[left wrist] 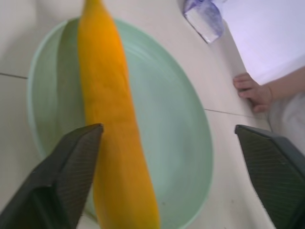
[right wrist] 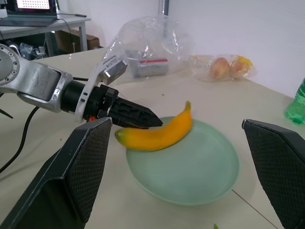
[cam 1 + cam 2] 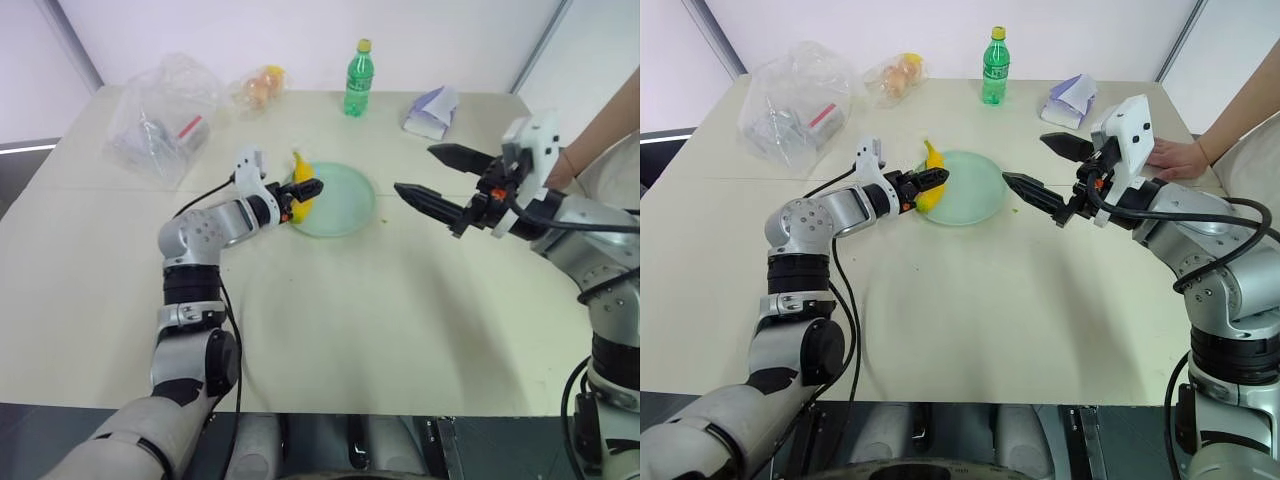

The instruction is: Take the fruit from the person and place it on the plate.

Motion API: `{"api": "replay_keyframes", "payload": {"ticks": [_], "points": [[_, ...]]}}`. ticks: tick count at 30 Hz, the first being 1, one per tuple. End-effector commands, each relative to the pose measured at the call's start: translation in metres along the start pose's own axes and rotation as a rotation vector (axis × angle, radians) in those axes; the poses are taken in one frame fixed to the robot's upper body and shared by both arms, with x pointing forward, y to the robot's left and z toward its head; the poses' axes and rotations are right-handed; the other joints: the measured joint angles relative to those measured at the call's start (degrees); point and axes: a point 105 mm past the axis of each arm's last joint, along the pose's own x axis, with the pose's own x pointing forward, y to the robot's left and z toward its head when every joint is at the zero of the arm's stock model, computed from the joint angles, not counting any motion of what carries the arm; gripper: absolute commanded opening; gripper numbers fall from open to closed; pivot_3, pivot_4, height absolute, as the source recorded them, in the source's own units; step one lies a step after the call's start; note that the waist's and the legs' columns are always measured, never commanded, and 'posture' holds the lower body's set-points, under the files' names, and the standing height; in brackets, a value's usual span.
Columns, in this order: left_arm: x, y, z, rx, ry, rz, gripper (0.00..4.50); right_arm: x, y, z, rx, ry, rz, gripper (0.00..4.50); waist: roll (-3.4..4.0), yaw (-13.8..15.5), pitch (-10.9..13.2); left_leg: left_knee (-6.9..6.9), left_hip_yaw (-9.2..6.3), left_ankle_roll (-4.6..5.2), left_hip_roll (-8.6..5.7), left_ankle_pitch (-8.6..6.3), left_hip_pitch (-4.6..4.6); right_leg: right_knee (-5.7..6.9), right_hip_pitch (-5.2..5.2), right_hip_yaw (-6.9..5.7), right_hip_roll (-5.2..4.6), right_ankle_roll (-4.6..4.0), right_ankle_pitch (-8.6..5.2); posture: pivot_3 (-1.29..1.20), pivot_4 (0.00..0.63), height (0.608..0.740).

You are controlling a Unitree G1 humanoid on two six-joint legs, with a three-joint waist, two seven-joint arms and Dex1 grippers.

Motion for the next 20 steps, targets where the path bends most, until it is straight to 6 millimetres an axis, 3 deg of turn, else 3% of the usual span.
{"api": "replay_keyframes", "payload": {"ticks": [1,4,8,11,13,16,20], "points": [[-0.013,-0.022,0.021,0.099,-0.048,-0.085,4.47,-0.005,0.001,0.013,-0.037,-0.035,0.000,4.50,0.00,0.0,0.0,0.00,0.00,0.00,0.00,0.00,0.00,0.00,0.00,0.00,0.00,0.00,0.00,0.00,0.150,0.731],[-0.031,-0.028,0.035,0.236,-0.085,-0.107,4.47,-0.005,0.001,0.011,-0.032,-0.031,0.004,4.50,0.00,-0.4,0.0,-0.02,0.00,0.00,0.01,0.00,0.00,0.00,-0.01,0.00,0.01,0.00,0.00,0.00,0.150,0.731],[-0.070,-0.041,0.067,0.461,-0.175,-0.136,4.47,-0.005,0.000,0.008,-0.025,-0.024,0.015,4.50,0.01,-0.6,0.0,-0.06,-0.01,0.00,0.05,0.00,0.02,0.02,-0.03,0.00,0.04,-0.01,0.00,0.00,0.150,0.731],[-0.101,-0.046,0.076,0.663,-0.203,-0.145,4.47,-0.006,0.000,0.007,-0.030,-0.013,0.030,4.50,0.03,-1.0,0.0,-0.08,0.01,-0.01,0.05,0.00,0.03,0.00,-0.02,0.01,0.03,-0.01,-0.01,0.00,0.150,0.731],[-0.129,-0.051,0.075,0.793,-0.206,-0.184,4.47,-0.007,0.000,0.005,-0.026,-0.004,0.046,4.50,0.03,-1.2,0.0,-0.09,0.02,0.00,0.05,0.00,0.03,-0.02,-0.02,0.01,0.01,-0.02,-0.01,0.00,0.150,0.731],[-0.156,-0.048,0.065,0.934,-0.154,-0.176,4.47,-0.011,-0.003,0.001,-0.028,0.026,0.064,4.50,0.03,-1.2,0.0,-0.11,0.05,-0.01,0.05,0.00,0.04,-0.03,-0.03,0.02,-0.01,-0.03,-0.01,0.00,0.150,0.731],[-0.173,-0.045,0.055,0.993,-0.123,-0.149,4.47,-0.017,-0.011,-0.003,-0.040,0.062,0.067,4.50,0.02,-1.0,0.0,-0.11,0.05,0.00,0.04,0.00,0.03,-0.04,-0.01,0.02,-0.05,-0.04,-0.02,0.00,0.150,0.731]]}}
